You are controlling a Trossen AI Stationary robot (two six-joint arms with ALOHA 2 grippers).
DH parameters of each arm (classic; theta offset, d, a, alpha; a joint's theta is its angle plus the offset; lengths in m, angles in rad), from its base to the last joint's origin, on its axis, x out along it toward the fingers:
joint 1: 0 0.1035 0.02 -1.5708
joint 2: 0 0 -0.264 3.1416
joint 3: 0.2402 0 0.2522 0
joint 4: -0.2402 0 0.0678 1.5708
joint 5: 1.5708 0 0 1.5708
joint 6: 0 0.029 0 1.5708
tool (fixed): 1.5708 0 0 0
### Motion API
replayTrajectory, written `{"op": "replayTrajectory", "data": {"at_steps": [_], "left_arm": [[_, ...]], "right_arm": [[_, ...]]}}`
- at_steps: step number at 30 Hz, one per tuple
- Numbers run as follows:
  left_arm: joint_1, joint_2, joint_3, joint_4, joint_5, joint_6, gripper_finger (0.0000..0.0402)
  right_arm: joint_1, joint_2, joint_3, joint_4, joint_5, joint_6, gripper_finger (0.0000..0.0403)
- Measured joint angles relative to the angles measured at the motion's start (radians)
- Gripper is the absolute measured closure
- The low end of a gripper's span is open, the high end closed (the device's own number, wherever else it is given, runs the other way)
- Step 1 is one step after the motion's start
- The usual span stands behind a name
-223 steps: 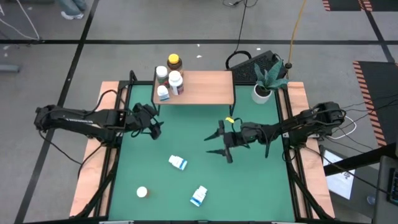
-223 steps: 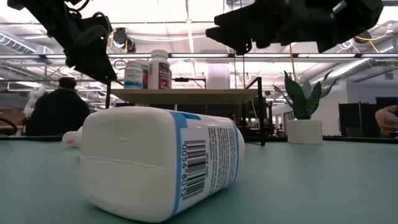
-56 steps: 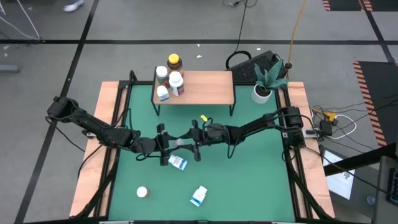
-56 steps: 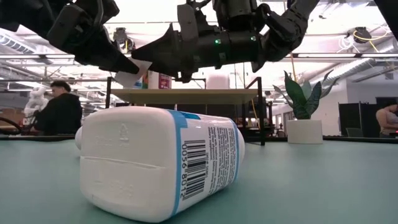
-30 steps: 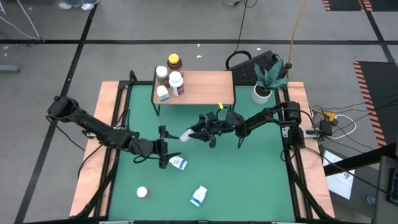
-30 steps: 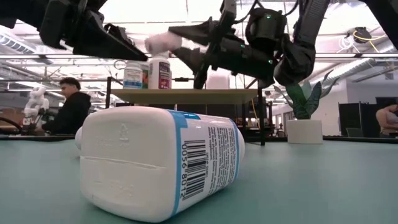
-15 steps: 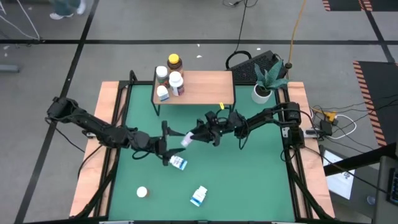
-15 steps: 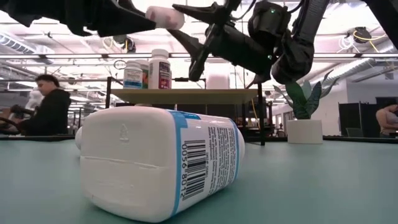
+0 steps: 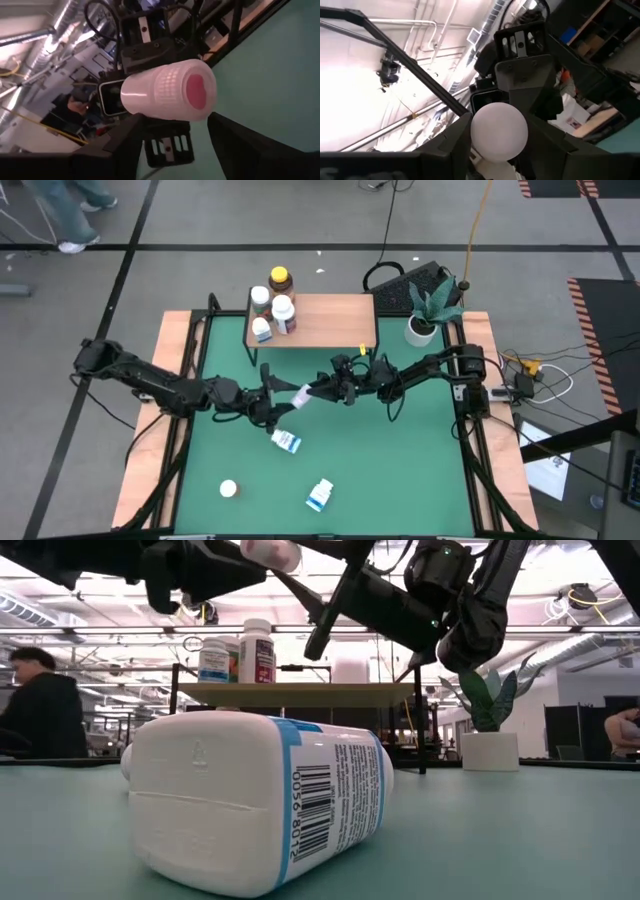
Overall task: Pick and place medicine bottles onto shelf by color
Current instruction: Put the transparent medicine bottle on the shelf
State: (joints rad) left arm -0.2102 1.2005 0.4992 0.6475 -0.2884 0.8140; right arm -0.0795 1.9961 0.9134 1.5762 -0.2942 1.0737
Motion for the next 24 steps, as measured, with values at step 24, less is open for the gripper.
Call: {"op": "replayTrajectory", "data": {"at_steps": [24], "left_arm": [[0.012, -0.074, 0.101, -0.238, -0.010, -0.083, 0.0109]], "right_arm": [[-0.032, 0.003, -0.022, -0.007, -0.051, 0.033, 0.0245]]}}
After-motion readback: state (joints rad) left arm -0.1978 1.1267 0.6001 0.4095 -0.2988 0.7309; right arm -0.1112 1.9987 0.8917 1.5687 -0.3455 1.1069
